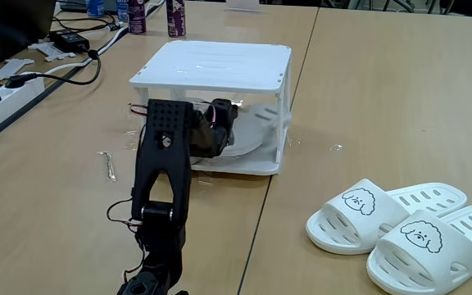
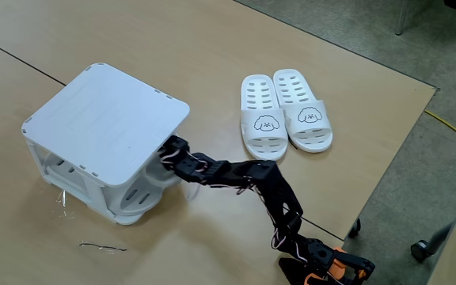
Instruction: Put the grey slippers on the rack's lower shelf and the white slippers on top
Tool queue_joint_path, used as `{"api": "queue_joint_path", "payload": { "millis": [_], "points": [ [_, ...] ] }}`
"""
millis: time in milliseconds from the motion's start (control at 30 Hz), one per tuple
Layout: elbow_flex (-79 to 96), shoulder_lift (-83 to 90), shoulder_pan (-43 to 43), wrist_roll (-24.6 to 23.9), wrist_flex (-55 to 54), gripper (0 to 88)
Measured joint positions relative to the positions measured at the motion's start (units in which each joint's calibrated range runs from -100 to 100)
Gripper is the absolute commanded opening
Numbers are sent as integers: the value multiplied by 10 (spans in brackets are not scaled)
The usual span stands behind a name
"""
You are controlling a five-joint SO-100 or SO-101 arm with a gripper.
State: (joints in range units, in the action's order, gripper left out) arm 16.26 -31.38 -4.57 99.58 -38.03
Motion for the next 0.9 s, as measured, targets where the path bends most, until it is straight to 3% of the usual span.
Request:
{"api": "queue_joint_path", "payload": {
  "millis": [167,333,533,900],
  "points": [
    [-217,-137,6,0,55,29],
    [-248,-155,10,0,56,299],
    [-226,-155,40,0,57,306],
    [44,34,49,0,56,305]
  ]
}}
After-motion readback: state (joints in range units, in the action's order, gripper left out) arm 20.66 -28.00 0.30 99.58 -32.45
